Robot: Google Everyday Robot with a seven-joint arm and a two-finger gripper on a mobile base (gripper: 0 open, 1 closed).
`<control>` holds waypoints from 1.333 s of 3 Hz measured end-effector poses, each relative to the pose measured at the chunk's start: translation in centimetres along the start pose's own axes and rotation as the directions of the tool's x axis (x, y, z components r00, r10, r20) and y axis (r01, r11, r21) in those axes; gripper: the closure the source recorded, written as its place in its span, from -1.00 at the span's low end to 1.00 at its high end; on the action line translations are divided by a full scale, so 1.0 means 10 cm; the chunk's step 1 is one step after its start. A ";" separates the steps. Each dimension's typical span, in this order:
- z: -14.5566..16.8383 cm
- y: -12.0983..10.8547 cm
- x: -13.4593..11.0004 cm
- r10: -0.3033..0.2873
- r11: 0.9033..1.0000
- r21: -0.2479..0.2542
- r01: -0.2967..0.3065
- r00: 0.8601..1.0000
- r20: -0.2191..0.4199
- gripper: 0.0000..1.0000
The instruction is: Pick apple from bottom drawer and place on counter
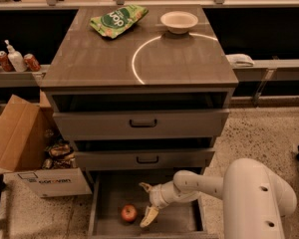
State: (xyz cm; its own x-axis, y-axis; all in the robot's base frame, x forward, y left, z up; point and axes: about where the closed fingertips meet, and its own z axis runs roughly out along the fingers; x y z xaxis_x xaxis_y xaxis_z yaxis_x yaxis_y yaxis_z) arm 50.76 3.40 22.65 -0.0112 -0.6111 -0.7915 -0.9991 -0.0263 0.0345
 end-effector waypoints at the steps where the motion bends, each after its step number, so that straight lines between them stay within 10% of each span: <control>1: 0.22 -0.02 0.04 -0.009 1.000 0.010 0.009 1.000 0.005 -1.00; 4: 0.71 -0.04 0.24 -0.034 0.999 0.024 0.033 0.999 0.034 -1.00</control>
Offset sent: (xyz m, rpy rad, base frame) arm 0.0103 0.0365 -0.0473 0.0439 -0.0827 -0.0355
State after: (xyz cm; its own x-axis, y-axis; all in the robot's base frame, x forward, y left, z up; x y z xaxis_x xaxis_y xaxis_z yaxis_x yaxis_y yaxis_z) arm 50.89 7.55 16.40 0.0216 -0.5825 -0.8125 -0.9996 -0.0281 -0.0064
